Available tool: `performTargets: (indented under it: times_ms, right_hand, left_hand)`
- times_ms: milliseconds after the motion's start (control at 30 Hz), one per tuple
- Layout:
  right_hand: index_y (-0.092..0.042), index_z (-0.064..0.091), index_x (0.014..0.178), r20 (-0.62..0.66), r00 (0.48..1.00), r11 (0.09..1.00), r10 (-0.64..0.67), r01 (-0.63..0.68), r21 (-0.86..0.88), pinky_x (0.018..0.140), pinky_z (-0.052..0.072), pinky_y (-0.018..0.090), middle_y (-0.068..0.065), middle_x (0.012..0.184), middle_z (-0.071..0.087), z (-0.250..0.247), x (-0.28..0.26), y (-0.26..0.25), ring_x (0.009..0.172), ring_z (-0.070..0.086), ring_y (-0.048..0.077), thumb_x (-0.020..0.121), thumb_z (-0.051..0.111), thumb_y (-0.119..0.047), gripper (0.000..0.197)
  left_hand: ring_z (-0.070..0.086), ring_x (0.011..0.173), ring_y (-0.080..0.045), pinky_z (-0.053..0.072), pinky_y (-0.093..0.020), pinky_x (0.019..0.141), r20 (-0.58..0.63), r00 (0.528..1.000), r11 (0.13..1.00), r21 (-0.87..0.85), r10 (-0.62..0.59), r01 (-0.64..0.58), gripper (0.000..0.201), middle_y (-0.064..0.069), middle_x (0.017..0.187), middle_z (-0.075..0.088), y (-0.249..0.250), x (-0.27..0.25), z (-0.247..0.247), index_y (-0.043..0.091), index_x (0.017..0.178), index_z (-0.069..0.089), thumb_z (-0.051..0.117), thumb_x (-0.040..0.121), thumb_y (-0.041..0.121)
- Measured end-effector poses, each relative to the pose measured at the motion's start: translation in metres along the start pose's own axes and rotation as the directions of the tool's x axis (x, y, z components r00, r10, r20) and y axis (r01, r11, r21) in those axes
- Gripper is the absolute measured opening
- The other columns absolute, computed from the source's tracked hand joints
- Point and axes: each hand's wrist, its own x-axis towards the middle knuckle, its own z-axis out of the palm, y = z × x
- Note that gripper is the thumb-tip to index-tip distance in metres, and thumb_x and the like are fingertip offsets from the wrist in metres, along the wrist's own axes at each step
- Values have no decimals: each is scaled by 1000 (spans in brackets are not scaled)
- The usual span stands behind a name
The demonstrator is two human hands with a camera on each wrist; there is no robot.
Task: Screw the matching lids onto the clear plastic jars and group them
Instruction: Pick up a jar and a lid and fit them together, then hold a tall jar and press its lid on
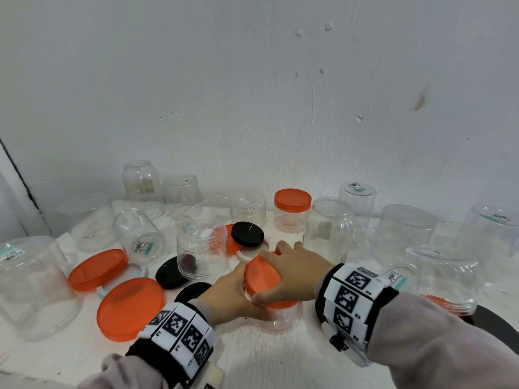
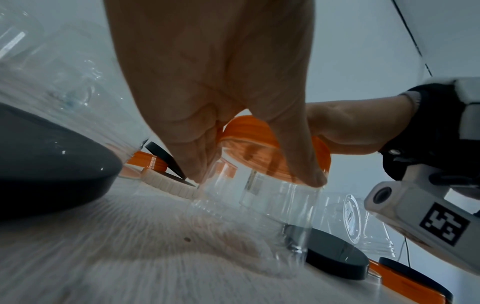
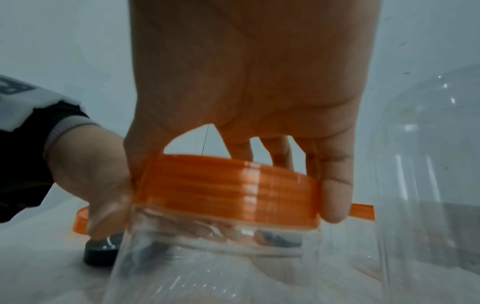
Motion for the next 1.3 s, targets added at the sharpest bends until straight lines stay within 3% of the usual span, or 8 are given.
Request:
performTargets:
  times_ms: [333, 467, 567, 667, 800, 967, 1167, 1300]
  right_hand:
    - [-28, 25, 145, -88, 996, 1000, 9, -11, -19, 91, 37, 41, 6, 142, 34, 11, -4, -3, 124, 32, 31, 78, 47, -75, 84]
    - [-28, 33, 143, -76, 997, 1000, -13, 15, 27, 97, 34, 41, 4, 143, 35, 1, -9, 1, 126, 32, 29, 78, 48, -75, 82]
    - [-27, 42, 140, -332, 943, 997, -14, 40, 70, 102, 30, 40, 2, 143, 36, -25, -9, 11, 128, 30, 26, 81, 49, -69, 73]
    - [-25, 44, 136, -565, 817, 993, 117, -90, 76, 101, 28, 37, 4, 142, 34, -54, -4, 34, 127, 28, 27, 84, 55, -57, 62]
    - [-24, 29, 144, -420, 828, 928, 372, -340, 152, 106, 26, 46, 13, 147, 24, -67, 3, 62, 134, 21, 36, 78, 63, -60, 82]
    - [-24, 20, 146, -230, 870, 885, 436, -369, 284, 97, 38, 47, 13, 142, 27, -58, 4, 73, 128, 30, 38, 76, 73, -51, 92]
    - [-18, 24, 144, -280, 875, 903, 395, -313, 294, 81, 39, 35, 11, 136, 27, -58, -8, 80, 121, 33, 36, 71, 79, -41, 94]
    - [-14, 31, 137, -404, 839, 917, 364, -249, 310, 81, 37, 32, 6, 124, 27, -70, -25, 83, 111, 32, 30, 66, 79, -45, 92]
  left_hand:
    - [59, 102, 3, 48, -9, 73, -1, 1000, 1000, 14, 0, 0, 108, 17, 113, 59, 3, -2, -1, 39, 128, 32, 86, 36, 50]
    - [56, 112, -4, 50, -19, 89, 24, 1000, 1000, 0, -3, 3, 116, 13, 122, 56, 6, -4, 0, 33, 138, 26, 87, 40, 46]
    - [52, 119, -5, 45, -26, 103, 46, 998, 999, -37, 31, -29, 121, 14, 134, 45, 8, -6, 1, 39, 141, 16, 89, 45, 40]
    - [43, 122, 2, 38, -15, 102, 68, 996, 998, -16, 61, -60, 122, 27, 135, 25, 12, -6, 0, 54, 133, 5, 89, 45, 41]
    - [36, 129, -8, 37, -29, 109, 7, 998, 997, 49, 56, -56, 133, 18, 138, 22, 13, -3, -2, 50, 138, -2, 88, 40, 50]
    - [36, 127, -5, 40, -28, 107, 5, 996, 993, 79, 87, -87, 125, 20, 139, 24, 14, 5, -3, 53, 134, 3, 87, 41, 56]
    - [41, 113, 6, 37, -15, 93, -36, 995, 990, 109, 94, -90, 129, 25, 126, 32, 24, 22, -3, 45, 140, 8, 84, 37, 61]
    - [39, 121, -7, 33, -23, 100, -52, 996, 993, 95, 74, -69, 130, 10, 137, 33, 35, 43, -3, 32, 148, 9, 90, 48, 48]
